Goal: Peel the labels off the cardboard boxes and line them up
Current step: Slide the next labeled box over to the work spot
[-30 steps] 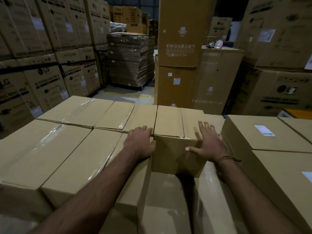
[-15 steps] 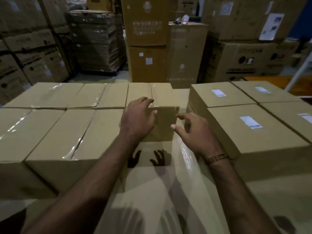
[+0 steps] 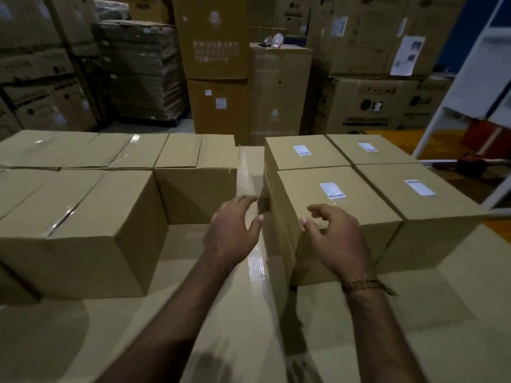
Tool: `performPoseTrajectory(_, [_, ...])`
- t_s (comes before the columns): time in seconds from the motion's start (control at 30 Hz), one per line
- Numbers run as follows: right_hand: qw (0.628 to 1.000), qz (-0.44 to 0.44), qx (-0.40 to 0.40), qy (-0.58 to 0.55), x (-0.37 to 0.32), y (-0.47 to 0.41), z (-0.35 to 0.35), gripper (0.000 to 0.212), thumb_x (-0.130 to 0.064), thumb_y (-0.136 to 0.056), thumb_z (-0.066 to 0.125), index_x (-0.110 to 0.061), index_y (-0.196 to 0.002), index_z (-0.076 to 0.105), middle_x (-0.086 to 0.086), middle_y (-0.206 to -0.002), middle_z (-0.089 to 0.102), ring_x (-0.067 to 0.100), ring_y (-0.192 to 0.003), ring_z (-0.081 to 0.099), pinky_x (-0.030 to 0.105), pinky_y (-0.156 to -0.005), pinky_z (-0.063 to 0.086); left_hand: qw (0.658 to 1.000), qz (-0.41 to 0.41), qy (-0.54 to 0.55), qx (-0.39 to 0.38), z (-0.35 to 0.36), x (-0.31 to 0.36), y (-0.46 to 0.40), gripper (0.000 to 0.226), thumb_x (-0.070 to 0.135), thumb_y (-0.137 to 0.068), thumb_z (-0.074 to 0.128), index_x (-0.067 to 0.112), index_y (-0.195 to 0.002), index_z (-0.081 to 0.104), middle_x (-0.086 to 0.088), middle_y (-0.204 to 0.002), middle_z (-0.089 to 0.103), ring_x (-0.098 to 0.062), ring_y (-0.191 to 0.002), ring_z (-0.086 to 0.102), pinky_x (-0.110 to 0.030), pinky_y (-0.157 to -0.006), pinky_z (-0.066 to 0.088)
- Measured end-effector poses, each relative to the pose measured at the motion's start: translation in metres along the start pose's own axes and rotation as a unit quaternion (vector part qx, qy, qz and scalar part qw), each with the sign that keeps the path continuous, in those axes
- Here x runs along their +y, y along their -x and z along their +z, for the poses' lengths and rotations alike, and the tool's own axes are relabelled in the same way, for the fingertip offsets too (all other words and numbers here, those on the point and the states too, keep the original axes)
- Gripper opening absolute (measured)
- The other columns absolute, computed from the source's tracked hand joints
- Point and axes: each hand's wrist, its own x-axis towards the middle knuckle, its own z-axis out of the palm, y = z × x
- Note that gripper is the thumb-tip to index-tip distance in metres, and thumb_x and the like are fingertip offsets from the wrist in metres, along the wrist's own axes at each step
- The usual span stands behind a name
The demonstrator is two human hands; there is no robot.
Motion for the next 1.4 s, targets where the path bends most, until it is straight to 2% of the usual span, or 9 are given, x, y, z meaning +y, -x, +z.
performPoseTrajectory(0.13, [0.998, 0.017, -0.006, 0.055, 0.05, -0.005, -0.03, 0.039, -0.042, -0.099, 0.07, -0.027, -0.136, 0.067, -0.002, -0.131, 0.066, 0.019, -0.125, 0.056, 0.041, -0.103, 0.053, 1.0, 0.001, 0.02, -0.019, 0.038, 0.034, 0.008, 0.05, 0.043, -0.101, 0.061, 0.029, -0.148, 0.054, 0.008, -0.147, 0.058, -0.014, -0.136, 0.051, -0.04, -0.111, 0.046])
performPoseTrajectory(0.3, [0.99, 0.028, -0.035, 0.137, 0.098, -0.017, -0.053, 0.058, -0.047, -0.099, 0.067, -0.029, -0.152, 0.052, 0.003, -0.152, 0.049, 0.026, -0.145, 0.038, 0.048, -0.113, 0.042, 0.997, -0.024, 0.045, -0.051, 0.085, 0.063, 0.01, 0.059, 0.048, -0.101, 0.059, 0.031, -0.156, 0.044, 0.006, -0.153, 0.055, -0.018, -0.137, 0.053, -0.046, -0.11, 0.048])
performPoseTrajectory(0.57, [0.963, -0.007, -0.081, 0.257, 0.148, -0.036, -0.059, 0.074, -0.054, -0.098, 0.065, -0.029, -0.162, 0.036, 0.009, -0.173, 0.025, 0.034, -0.163, 0.002, 0.054, -0.129, 0.017, 0.994, -0.069, -0.002, -0.085, 0.133, 0.074, 0.006, 0.078, 0.061, -0.093, 0.064, 0.048, -0.161, 0.027, 0.001, -0.166, 0.037, -0.025, -0.139, 0.05, -0.05, -0.11, 0.049])
performPoseTrajectory(0.7, [0.95, -0.044, -0.067, 0.301, 0.166, -0.04, -0.058, 0.063, -0.048, -0.094, 0.072, -0.031, -0.151, 0.053, 0.012, -0.164, 0.038, 0.04, -0.16, 0.012, 0.057, -0.126, 0.022, 0.994, -0.084, 0.009, -0.068, 0.142, 0.072, 0.009, 0.079, 0.05, -0.094, 0.071, 0.054, -0.159, 0.026, 0.002, -0.166, 0.038, -0.025, -0.137, 0.051, -0.047, -0.11, 0.049])
performPoseTrajectory(0.83, [0.965, -0.062, -0.033, 0.252, 0.178, -0.044, -0.058, 0.045, -0.034, -0.09, 0.08, -0.034, -0.135, 0.07, 0.013, -0.155, 0.051, 0.04, -0.156, 0.021, 0.058, -0.12, 0.032, 0.993, -0.091, 0.059, -0.037, 0.142, 0.076, 0.013, 0.07, 0.031, -0.097, 0.072, 0.046, -0.157, 0.039, -0.002, -0.164, 0.042, -0.022, -0.141, 0.049, -0.029, -0.11, 0.04])
performPoseTrajectory(0.93, [0.975, -0.075, -0.024, 0.208, 0.184, -0.046, -0.057, 0.036, -0.025, -0.089, 0.082, -0.031, -0.125, 0.078, 0.011, -0.153, 0.055, 0.039, -0.154, 0.024, 0.061, -0.116, 0.038, 0.991, -0.095, 0.096, -0.023, 0.143, 0.072, 0.014, 0.066, 0.028, -0.096, 0.073, 0.046, -0.154, 0.046, -0.004, -0.161, 0.046, -0.015, -0.146, 0.046, -0.02, -0.11, 0.037])
performPoseTrajectory(1.13, [0.986, -0.09, -0.03, 0.138, 0.19, -0.046, -0.05, 0.029, -0.02, -0.093, 0.079, -0.032, -0.119, 0.081, 0.006, -0.158, 0.051, 0.032, -0.154, 0.03, 0.047, -0.115, 0.042, 0.99, -0.091, 0.108, 0.007, 0.137, 0.068, 0.021, 0.058, 0.024, -0.098, 0.072, 0.043, -0.149, 0.053, 0.0, -0.151, 0.057, 0.003, -0.139, 0.044, -0.004, -0.096, 0.034])
performPoseTrajectory(1.3, [0.989, -0.103, -0.039, 0.098, 0.185, -0.04, -0.05, 0.027, -0.014, -0.088, 0.084, -0.028, -0.111, 0.084, 0.01, -0.156, 0.053, 0.036, -0.152, 0.035, 0.049, -0.114, 0.047, 0.989, -0.099, 0.105, -0.002, 0.127, 0.064, 0.033, 0.059, 0.026, -0.098, 0.072, 0.044, -0.15, 0.052, -0.002, -0.156, 0.052, -0.005, -0.144, 0.044, 0.0, -0.098, 0.03])
performPoseTrajectory(1.4, [0.993, -0.076, -0.05, 0.069, 0.173, -0.029, -0.053, 0.032, -0.026, -0.086, 0.089, -0.029, -0.117, 0.082, 0.006, -0.16, 0.05, 0.034, -0.154, 0.035, 0.059, -0.117, 0.044, 0.989, -0.107, 0.103, 0.002, 0.115, 0.063, 0.046, 0.058, 0.027, -0.098, 0.072, 0.043, -0.15, 0.051, 0.001, -0.158, 0.047, -0.009, -0.144, 0.046, -0.012, -0.104, 0.034])
